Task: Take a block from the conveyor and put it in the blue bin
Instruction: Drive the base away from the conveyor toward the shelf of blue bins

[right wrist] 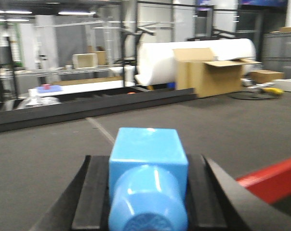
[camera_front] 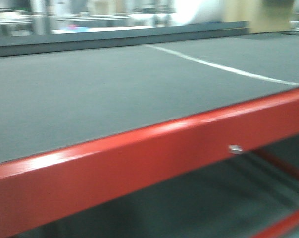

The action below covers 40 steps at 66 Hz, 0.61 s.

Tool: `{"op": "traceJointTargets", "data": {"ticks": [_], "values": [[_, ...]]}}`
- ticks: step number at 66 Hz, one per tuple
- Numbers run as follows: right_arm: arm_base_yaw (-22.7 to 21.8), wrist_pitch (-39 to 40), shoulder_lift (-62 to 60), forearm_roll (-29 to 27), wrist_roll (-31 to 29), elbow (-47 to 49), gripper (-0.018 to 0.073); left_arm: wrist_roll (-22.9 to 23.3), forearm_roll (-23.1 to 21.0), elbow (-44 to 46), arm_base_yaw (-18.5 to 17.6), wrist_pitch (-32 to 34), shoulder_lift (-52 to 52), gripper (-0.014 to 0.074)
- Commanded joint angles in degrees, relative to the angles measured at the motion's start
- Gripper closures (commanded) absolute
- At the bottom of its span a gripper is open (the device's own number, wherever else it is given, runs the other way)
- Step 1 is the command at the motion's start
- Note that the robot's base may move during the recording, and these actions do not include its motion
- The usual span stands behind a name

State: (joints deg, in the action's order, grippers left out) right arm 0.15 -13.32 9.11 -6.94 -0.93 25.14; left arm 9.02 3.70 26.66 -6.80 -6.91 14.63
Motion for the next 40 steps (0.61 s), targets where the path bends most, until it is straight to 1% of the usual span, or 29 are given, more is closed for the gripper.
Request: {"op": "traceJointTargets", "data": {"ticks": [1, 40], "values": [[-0.01, 1.35, -0.29, 0.20, -0.37, 0.14, 0.0721, -0.05, 0.19, -0.03, -0.31, 1.32, -0.18, 0.0707], [-0.01, 1.35, -0.29, 0.20, -0.37, 0.14, 0.0721, -0.05, 0.19, -0.03, -0.31, 1.32, -0.18, 0.0707]]}}
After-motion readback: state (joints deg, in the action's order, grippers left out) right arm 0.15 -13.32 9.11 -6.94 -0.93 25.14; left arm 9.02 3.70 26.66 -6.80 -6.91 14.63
